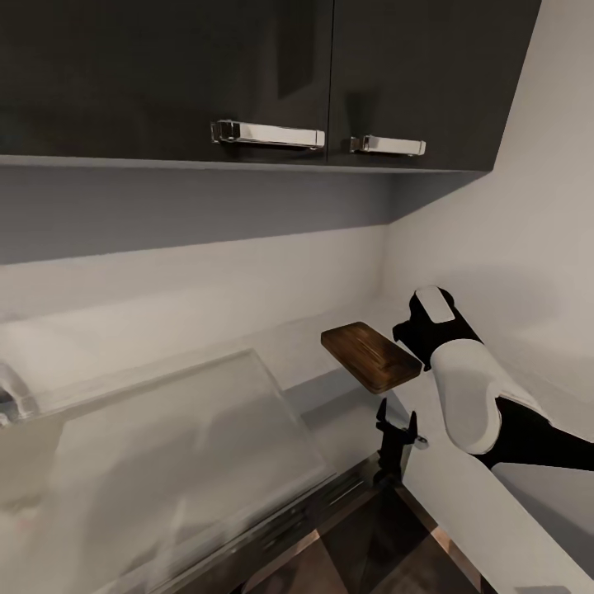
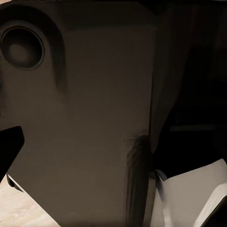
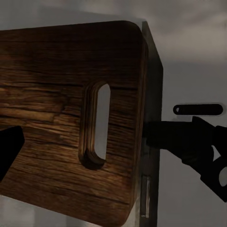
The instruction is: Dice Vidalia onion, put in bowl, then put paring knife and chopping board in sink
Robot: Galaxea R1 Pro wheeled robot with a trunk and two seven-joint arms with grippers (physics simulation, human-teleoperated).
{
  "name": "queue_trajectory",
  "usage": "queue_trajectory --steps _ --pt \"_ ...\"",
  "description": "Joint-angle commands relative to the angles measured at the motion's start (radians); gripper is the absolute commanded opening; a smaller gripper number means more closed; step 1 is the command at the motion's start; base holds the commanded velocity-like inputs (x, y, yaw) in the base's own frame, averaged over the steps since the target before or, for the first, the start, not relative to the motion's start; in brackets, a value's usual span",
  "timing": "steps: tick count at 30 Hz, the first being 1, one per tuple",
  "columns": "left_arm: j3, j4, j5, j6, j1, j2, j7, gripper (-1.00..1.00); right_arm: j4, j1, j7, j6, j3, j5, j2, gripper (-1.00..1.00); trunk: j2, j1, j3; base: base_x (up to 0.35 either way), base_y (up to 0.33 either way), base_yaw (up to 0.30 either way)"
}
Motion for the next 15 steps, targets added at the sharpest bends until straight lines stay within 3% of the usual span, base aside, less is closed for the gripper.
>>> queue_trajectory --steps 1,15 --pt "0.0 0.0 0.002 -0.003 0.0 0.0 -0.001 1.0 -0.002 -0.001 -0.004 0.009 -0.004 0.0 0.001 1.0 -0.001 0.0 -0.001 0.0 0.0 0.0" --pt "0.0 0.0 0.002 -0.001 0.0 -0.006 -0.001 1.0 -0.002 -0.001 -0.004 0.01 -0.004 0.0 0.001 1.0 -0.001 0.0 -0.002 0.0 0.0 0.0"
